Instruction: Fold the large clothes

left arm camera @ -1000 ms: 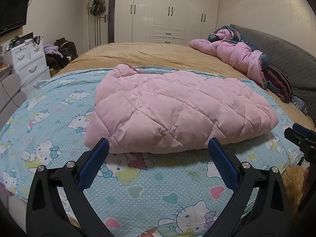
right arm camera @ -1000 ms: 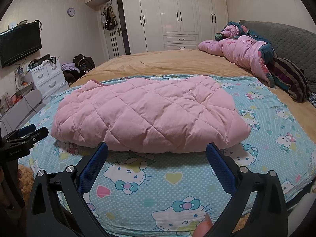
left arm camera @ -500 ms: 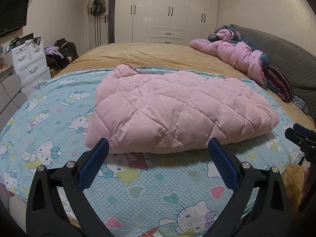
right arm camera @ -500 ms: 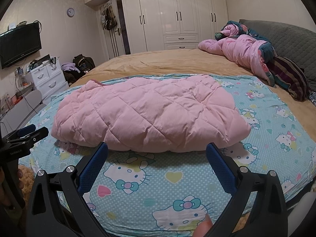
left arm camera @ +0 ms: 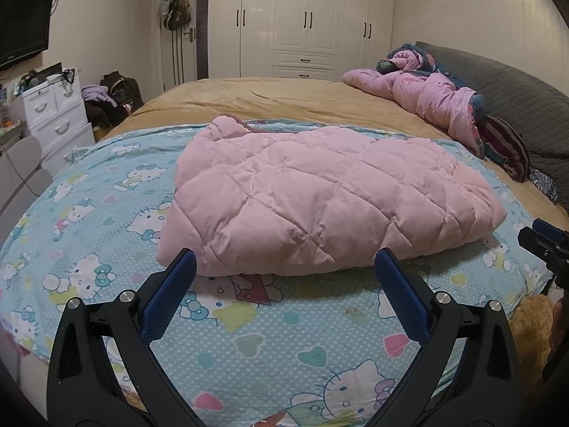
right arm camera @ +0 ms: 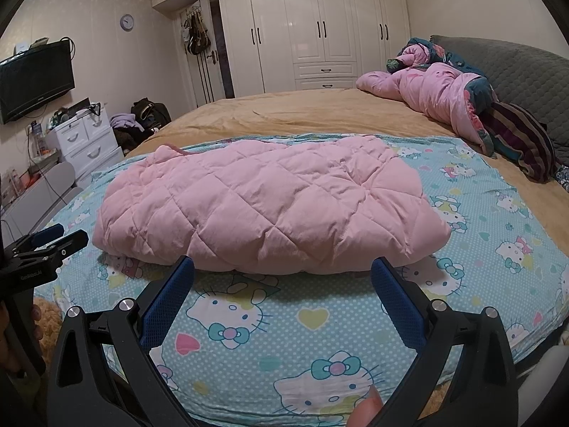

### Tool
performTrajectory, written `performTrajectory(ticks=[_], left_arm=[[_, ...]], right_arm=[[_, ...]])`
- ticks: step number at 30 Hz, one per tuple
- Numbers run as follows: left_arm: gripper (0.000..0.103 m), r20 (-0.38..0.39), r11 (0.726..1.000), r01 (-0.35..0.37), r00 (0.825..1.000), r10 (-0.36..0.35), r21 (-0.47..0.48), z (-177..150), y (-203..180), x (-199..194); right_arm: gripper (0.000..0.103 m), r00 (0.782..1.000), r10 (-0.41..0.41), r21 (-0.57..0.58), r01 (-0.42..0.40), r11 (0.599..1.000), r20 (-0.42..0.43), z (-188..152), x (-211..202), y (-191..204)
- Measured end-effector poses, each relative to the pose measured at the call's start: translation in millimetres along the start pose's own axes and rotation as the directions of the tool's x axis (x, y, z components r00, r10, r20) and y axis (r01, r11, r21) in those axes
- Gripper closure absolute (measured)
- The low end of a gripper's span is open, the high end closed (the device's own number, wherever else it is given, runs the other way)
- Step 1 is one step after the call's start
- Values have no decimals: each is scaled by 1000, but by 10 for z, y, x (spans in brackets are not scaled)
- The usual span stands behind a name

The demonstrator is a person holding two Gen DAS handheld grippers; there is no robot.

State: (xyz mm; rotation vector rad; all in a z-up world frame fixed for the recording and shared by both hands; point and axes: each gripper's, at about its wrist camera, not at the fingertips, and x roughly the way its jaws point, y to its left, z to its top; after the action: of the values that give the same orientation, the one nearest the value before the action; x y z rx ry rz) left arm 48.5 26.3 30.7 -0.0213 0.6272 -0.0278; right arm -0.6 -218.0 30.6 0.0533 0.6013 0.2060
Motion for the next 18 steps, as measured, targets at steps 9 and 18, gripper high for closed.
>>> performTrajectory(ticks=[9,18], left_arm=[[9,-4,1000,-32,999,32,-2,-28,35,17],[9,-59,993,-66,996,61,-96,28,479,110]], right_arm=[[4,1000,-11,2,11,1000,-2,-12,-11,-15],[4,989,-145,175,143,974,-4,-121,-170,-588]])
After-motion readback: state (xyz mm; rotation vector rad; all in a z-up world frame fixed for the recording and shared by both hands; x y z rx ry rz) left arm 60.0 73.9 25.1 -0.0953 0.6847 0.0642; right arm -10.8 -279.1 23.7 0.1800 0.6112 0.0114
